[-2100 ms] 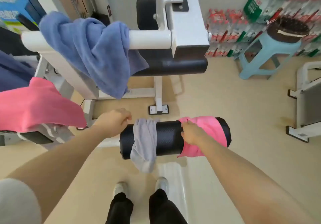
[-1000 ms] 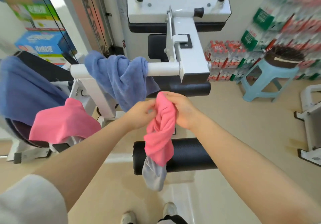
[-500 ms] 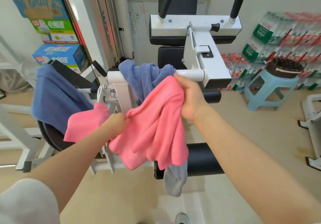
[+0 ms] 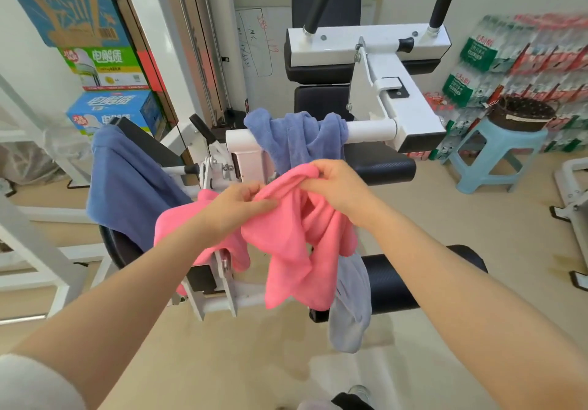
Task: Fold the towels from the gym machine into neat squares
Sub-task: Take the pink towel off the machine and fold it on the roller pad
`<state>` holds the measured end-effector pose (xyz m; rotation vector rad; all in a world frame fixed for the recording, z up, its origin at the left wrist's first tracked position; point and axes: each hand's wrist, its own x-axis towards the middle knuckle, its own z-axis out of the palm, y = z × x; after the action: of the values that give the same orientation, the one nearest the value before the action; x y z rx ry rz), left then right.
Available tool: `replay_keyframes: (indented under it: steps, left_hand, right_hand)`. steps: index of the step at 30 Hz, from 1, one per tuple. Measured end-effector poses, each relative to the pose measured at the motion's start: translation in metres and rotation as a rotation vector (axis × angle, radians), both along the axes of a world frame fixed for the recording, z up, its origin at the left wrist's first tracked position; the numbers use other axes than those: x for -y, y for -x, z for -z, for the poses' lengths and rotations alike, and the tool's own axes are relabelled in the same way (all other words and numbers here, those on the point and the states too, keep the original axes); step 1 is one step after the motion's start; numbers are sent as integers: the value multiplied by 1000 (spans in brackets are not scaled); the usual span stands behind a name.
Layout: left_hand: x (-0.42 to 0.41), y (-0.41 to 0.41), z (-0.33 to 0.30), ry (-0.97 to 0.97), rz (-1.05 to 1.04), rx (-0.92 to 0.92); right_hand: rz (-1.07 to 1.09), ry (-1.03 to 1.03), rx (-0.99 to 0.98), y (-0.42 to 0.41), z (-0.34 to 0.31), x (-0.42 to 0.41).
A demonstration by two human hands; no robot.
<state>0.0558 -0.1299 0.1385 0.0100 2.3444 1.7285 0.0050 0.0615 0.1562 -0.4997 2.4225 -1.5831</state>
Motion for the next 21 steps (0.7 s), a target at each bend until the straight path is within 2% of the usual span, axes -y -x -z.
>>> replay_keyframes:
  steps: [2,3,6,7,8,11,12,15,17,19,21]
  left_hand:
    - [9,-4,10,52,-41,50]
    - [8,-5,11,13,-113,56]
    - [-1,3,2,-345,-373,59]
    - [-5,7,-2,-439,-376,41]
    - [-11,10,-6,-443,-332,15]
    - [-29,8,-15,-150,-59,-17]
    - [-34,9,-16,-105,6,-7]
    - [-35,14,-18,-109,128,76]
    - [-37,15,-16,-20,184,134]
    - [-46,15,-11,36,182,124]
    - [-59,17,-9,-51,127,103]
  right_hand:
    - [41,121,58,5,-1,-6]
    - [18,138,76,8,-1,-8]
    - [-119,56,111,7,-3,-9]
    - [-167,0,116,6,-4,-8]
    - [-227,-31,138,5,-5,-6]
    - [-417,-7,195,1,-9,-4]
    - [-443,-10,178,1,-10,-5]
    - [-390,-16,97,4,-7,-14]
    - [-351,35,67,7,-4,-23]
    - [-340,71,17,9,-5,-31]
    - [-306,27,-89,13,-8,-41]
